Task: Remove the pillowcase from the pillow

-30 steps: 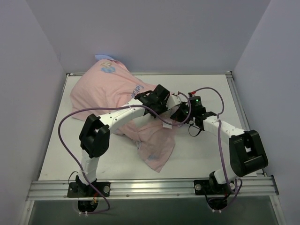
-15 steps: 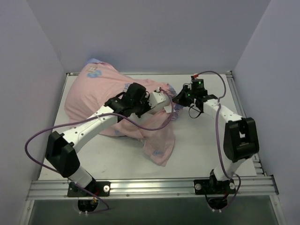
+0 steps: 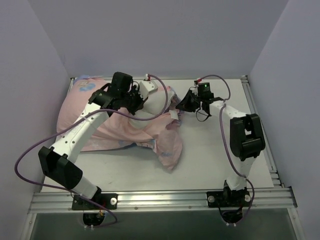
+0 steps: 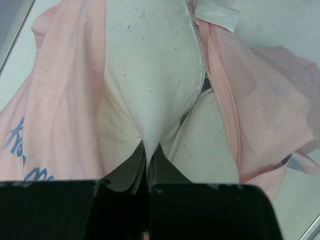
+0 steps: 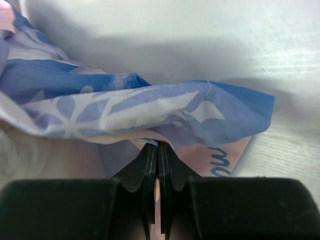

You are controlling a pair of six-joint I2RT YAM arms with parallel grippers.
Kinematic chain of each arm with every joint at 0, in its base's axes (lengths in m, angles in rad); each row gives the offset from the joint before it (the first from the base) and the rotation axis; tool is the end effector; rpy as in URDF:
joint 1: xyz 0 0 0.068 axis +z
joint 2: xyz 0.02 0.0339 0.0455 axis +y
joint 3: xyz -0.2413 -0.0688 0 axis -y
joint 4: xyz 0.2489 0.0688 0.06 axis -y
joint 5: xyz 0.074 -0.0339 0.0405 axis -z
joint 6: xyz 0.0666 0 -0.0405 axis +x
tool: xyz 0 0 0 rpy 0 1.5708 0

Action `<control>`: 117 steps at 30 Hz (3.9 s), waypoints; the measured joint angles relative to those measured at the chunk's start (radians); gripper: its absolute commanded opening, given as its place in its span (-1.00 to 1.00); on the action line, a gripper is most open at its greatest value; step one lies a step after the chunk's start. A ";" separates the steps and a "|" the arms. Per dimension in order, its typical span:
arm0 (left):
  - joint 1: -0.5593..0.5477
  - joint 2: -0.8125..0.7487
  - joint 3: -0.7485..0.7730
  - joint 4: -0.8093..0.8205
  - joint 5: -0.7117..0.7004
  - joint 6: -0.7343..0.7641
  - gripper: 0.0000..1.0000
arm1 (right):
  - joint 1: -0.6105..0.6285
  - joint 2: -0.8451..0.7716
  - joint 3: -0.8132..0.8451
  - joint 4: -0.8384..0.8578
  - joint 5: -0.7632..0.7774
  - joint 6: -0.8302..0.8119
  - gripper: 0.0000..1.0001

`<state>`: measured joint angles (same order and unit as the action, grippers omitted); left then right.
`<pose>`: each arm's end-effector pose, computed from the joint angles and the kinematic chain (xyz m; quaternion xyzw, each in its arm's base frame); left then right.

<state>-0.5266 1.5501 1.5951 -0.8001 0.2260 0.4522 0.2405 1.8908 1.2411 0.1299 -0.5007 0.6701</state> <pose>0.3055 -0.1949 0.3307 0.4683 0.7840 -0.1181 0.3900 0.4249 0.1371 0.1740 0.0572 0.8453 0.4062 0.3423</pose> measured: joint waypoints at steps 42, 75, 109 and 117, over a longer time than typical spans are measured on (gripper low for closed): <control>0.048 0.300 0.455 -0.127 -0.233 -0.389 -0.95 | 0.493 -0.337 -0.266 0.309 0.493 0.199 -0.60; 0.079 0.097 0.375 -0.047 -0.219 -0.320 -0.95 | 0.476 -0.597 -0.062 0.119 0.462 -0.051 0.99; 0.085 -0.002 0.383 -0.220 -0.026 -0.261 0.88 | 0.571 -0.139 -0.011 0.278 0.242 0.017 -1.00; 0.248 -0.381 -0.004 -0.248 -0.008 -0.154 0.71 | 0.556 -0.126 -0.006 0.290 0.227 0.061 -1.00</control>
<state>-0.2783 1.1690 1.5913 -1.0477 0.2176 0.2985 0.7963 1.7649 1.2350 0.4194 -0.2741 0.7307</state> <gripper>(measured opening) 0.808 0.137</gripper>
